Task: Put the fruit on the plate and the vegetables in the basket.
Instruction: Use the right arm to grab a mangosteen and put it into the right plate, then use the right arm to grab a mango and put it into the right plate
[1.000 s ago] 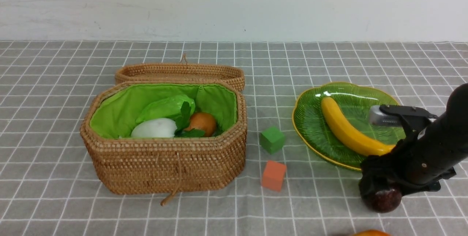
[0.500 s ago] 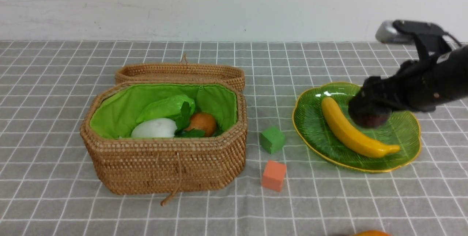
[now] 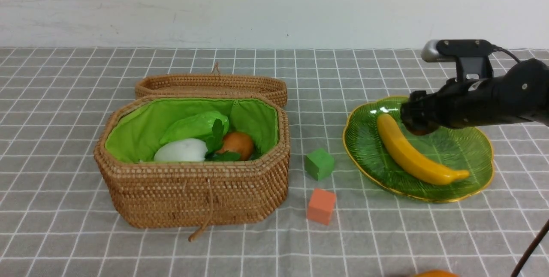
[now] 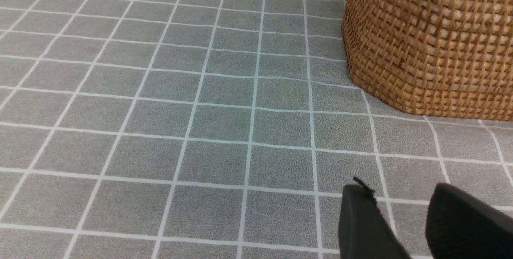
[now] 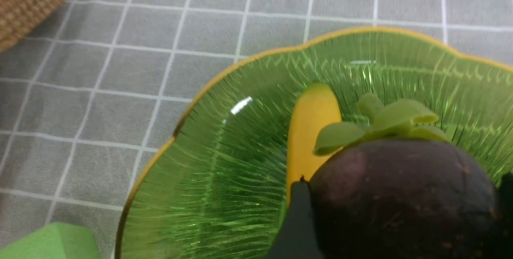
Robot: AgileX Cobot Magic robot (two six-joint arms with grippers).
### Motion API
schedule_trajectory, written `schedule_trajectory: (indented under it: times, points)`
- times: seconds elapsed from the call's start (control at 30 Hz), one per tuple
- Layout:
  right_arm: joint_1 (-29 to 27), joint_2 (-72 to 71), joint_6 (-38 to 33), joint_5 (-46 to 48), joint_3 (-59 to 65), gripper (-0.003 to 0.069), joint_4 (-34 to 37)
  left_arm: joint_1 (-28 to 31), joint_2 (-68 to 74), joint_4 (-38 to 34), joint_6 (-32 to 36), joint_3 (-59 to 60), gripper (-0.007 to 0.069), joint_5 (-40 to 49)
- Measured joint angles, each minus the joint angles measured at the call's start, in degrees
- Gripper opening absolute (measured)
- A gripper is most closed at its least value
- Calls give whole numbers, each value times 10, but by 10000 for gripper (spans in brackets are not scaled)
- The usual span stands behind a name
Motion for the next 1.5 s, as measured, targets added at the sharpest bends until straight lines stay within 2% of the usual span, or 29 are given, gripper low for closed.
schedule_trajectory:
  times: [0.07, 0.2, 0.3, 0.57, 0.73, 0.87, 0.97, 1.1, 1.13, 1.2, 1.3, 1.5]
  points:
    - [0, 0, 0, -3, 0, 566, 2, 0, 0, 0, 0, 0, 239, 0]
    - [0, 0, 0, -9, 0, 668, 5, 0, 0, 0, 0, 0, 239, 0]
    - [0, -2, 0, -5, 0, 679, -2, 0, 0, 0, 0, 0, 239, 0]
    - [0, -56, -1, 63, 0, 608, -46, 0, 0, 0, 0, 0, 239, 0]
    - [1, -163, -1, 234, 8, 540, -66, 0, 0, 0, 0, 0, 239, 0]
    - [13, -224, -9, 322, 55, 530, -67, 0, 0, 0, 0, 0, 239, 0]
    - [36, -271, -43, 355, 112, 529, -69, 0, 0, 0, 0, 0, 239, 0]
    - [74, -325, -123, 388, 156, 528, -76, 0, 0, 0, 0, 0, 239, 0]
    - [94, -345, -183, 416, 171, 528, -77, 0, 0, 0, 0, 0, 239, 0]
    - [127, -360, -258, 460, 187, 528, -81, 0, 0, 0, 0, 0, 239, 0]
    - [168, -364, -327, 502, 207, 528, -86, 0, 0, 0, 0, 0, 239, 0]
    - [236, -363, -360, 490, 241, 528, -127, 0, 0, 0, 0, 0, 239, 0]
